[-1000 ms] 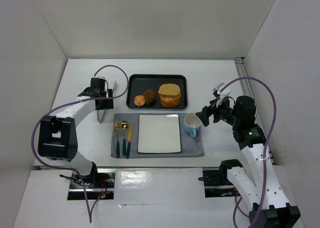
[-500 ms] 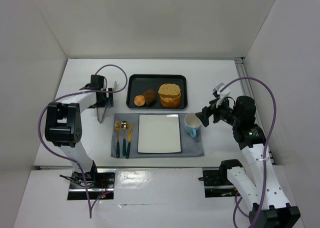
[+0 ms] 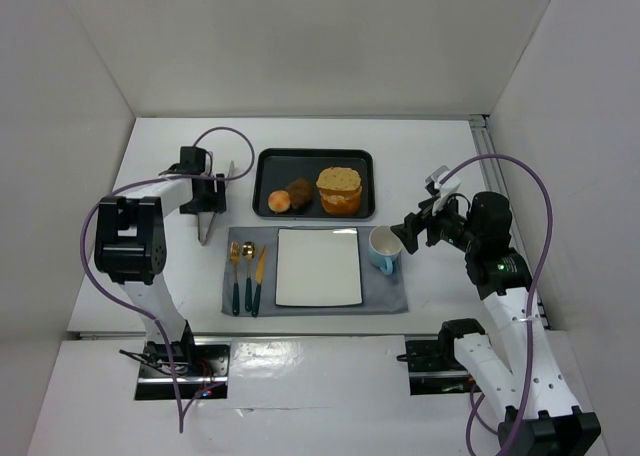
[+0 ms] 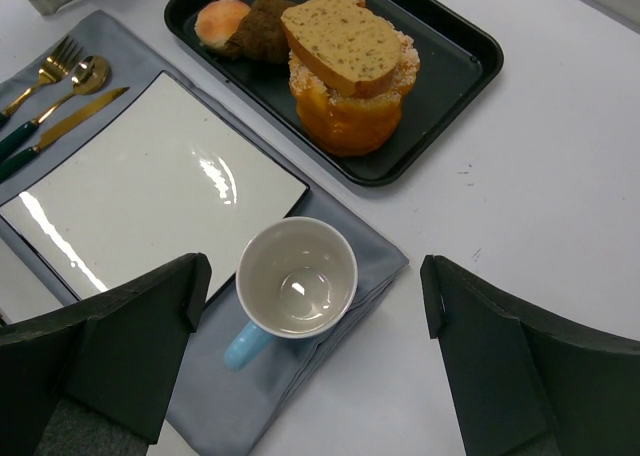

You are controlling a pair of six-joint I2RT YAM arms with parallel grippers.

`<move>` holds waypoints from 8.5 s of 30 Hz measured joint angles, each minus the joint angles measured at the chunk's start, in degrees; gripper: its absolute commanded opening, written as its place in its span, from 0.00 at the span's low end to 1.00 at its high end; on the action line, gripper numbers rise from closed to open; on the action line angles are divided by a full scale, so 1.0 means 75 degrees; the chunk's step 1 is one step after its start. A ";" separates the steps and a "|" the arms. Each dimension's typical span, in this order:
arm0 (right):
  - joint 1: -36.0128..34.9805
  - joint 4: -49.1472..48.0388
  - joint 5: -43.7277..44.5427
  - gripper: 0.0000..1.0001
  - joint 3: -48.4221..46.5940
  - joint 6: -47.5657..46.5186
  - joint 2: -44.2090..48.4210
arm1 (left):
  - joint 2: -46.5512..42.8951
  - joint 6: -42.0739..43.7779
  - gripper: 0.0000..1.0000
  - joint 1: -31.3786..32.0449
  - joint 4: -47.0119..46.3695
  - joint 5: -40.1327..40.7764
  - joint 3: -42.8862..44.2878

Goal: Place the bread

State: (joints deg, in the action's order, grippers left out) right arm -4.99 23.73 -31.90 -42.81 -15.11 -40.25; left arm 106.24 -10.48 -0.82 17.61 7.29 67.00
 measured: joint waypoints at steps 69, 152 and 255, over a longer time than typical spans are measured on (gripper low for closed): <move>0.0000 0.0003 0.0020 1.00 0.0000 0.0000 0.0000 | -0.2337 -0.1072 0.57 0.1950 0.1166 -0.5033 0.0749; 0.0000 0.0009 0.0026 1.00 0.0000 0.0000 0.0300 | -0.7516 -0.3267 0.00 0.3579 0.2512 -0.3853 -0.3526; 0.0000 0.0289 -0.0187 1.00 -0.0108 0.0131 0.0085 | -0.2430 -0.1781 1.00 -0.0886 0.1422 -0.0230 -0.0396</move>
State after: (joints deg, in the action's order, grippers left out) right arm -4.99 25.89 -33.30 -43.62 -14.13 -39.62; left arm 88.01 -23.83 -7.46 28.27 5.56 64.03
